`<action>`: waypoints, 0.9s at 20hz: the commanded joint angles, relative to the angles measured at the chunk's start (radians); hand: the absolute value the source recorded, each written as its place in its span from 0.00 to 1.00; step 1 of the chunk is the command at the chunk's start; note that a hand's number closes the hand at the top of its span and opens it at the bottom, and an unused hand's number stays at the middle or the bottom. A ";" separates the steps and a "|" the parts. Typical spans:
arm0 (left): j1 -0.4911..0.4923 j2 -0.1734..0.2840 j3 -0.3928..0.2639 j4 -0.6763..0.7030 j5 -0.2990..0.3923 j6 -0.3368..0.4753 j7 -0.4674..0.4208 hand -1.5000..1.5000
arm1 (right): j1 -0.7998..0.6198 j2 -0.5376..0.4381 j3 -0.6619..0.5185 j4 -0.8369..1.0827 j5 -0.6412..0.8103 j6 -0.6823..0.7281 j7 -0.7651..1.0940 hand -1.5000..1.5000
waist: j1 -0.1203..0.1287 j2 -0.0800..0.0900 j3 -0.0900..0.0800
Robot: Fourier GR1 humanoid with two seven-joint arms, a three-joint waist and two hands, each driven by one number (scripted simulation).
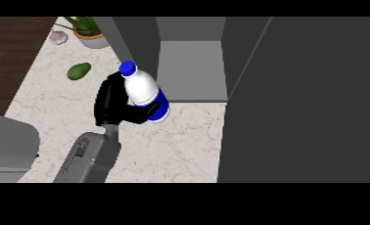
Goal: Pick up the bottled water, place it into the cabinet and close the cabinet
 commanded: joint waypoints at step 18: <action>-0.318 -0.010 -0.083 0.142 -0.273 0.297 0.109 1.00 | -0.068 -0.010 0.010 0.043 -0.031 0.036 0.022 0.00 | -0.110 0.023 0.006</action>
